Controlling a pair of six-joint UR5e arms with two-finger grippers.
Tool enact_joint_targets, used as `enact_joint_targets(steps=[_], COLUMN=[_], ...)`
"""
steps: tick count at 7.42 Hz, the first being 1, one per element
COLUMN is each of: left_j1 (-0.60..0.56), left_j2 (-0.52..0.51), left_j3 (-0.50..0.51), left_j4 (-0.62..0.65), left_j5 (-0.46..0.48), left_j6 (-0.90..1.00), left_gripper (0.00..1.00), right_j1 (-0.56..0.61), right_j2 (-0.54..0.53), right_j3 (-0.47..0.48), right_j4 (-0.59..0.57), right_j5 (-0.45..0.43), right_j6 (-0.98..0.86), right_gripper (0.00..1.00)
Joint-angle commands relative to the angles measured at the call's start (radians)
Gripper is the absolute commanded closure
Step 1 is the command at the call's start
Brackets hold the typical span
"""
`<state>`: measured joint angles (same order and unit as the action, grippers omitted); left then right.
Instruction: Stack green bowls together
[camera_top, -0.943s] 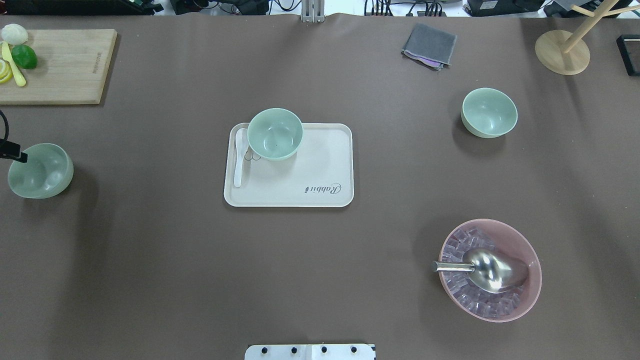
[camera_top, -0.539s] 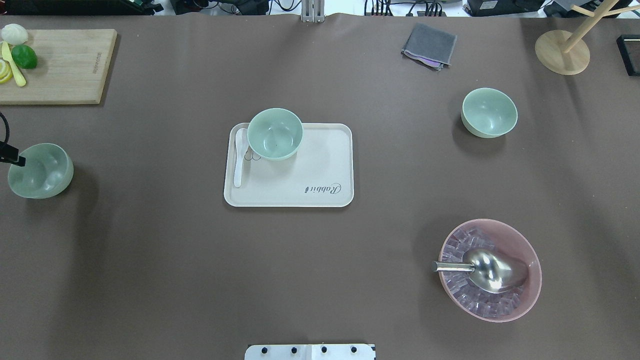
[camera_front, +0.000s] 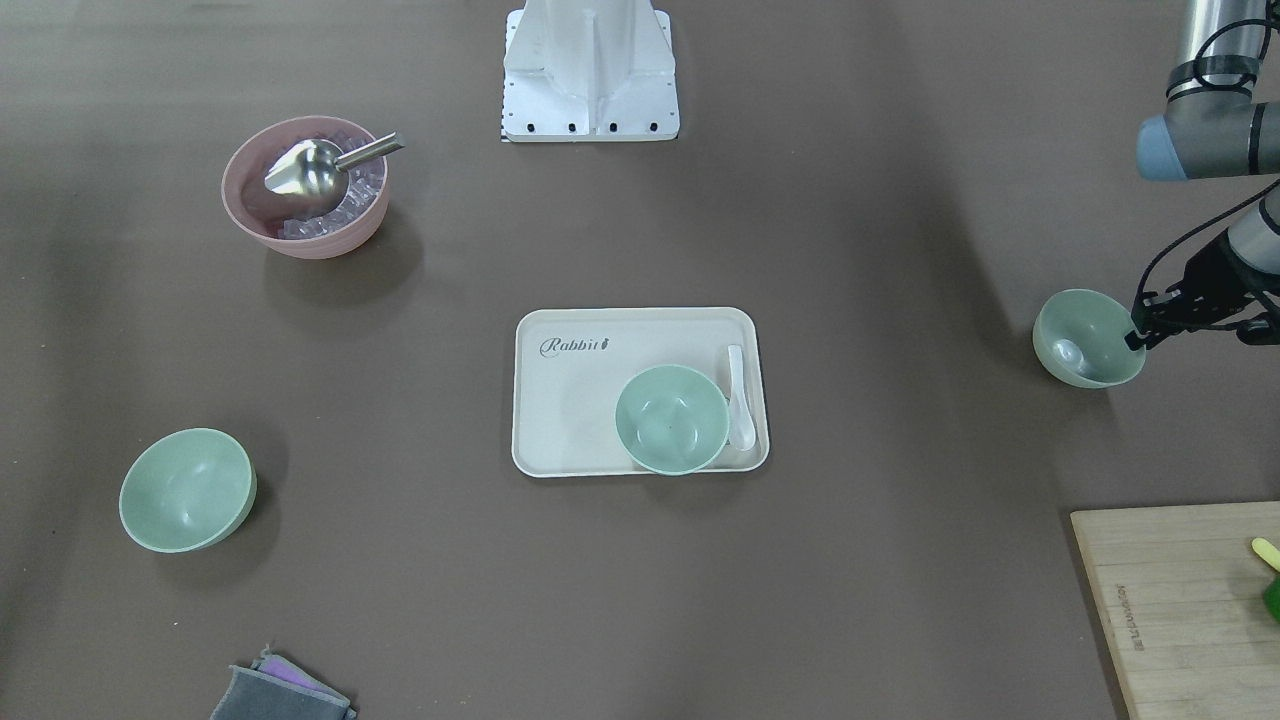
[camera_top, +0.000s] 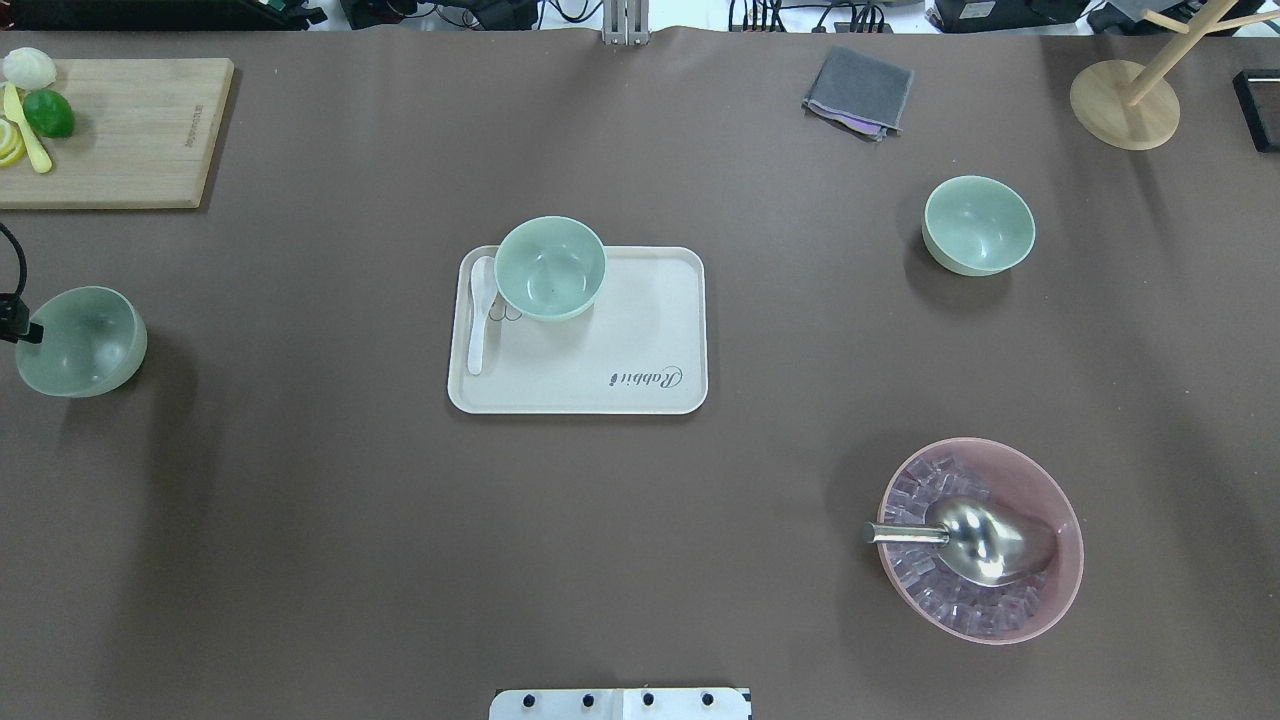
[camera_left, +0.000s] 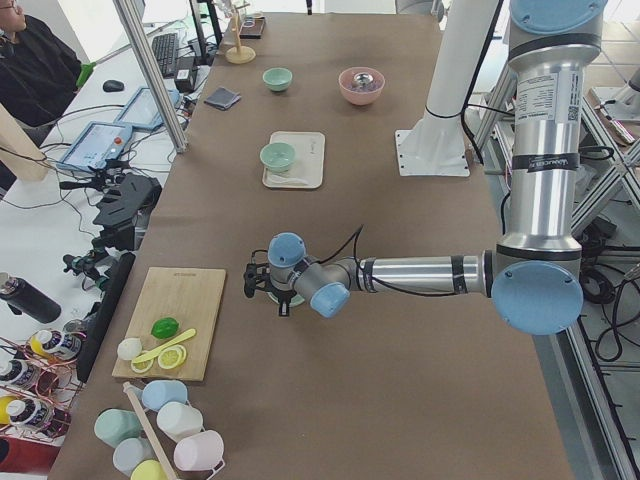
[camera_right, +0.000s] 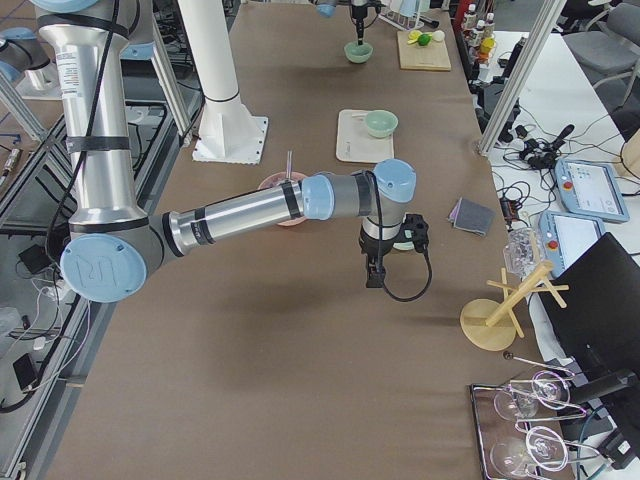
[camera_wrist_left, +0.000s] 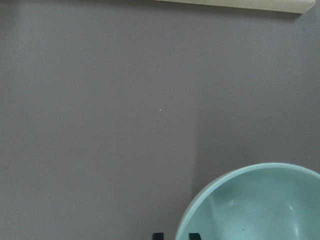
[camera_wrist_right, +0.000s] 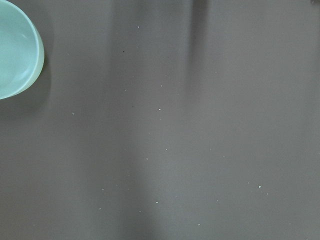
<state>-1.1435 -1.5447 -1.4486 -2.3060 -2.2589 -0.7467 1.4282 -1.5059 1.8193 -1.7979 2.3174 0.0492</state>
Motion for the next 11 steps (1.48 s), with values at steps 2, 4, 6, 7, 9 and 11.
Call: enact_joint_targets(steps=[2,4,6,7,9,11], left_j1=[-0.001,-0.002,-0.021,-0.048,-0.074,-0.078], left_j2=[0.0,-0.014,-0.029,-0.085,-0.151,-0.196], left_j3=[-0.001,-0.006,-0.032,-0.042,-0.113,-0.136], left_j4=[-0.001,0.01,0.034,0.125,0.268,0.283], left_j5=[-0.007,-0.13,-0.166,-0.171,-0.163,-0.162], left_j6=[0.006,0.006,-0.002,-0.003,-0.054,-0.15], left_gripper=[1.0,1.0,1.0,1.0,1.0,1.0], right_j1=[0.0,0.0,0.0,-0.005,-0.054,-0.104], right_j2=[0.0,0.001,0.012,0.042,0.079,0.137], right_j3=[0.0,0.0,-0.006,-0.012,-0.023,-0.069], right_j4=[0.0,0.002,0.003,-0.011,0.002,0.005], right_j5=[-0.003,0.0,0.0,0.0,-0.001,-0.003], right_j6=[0.0,0.001,0.001,0.003,0.079,0.104], right_gripper=[0.0,0.0,0.0,0.0,0.0,0.0])
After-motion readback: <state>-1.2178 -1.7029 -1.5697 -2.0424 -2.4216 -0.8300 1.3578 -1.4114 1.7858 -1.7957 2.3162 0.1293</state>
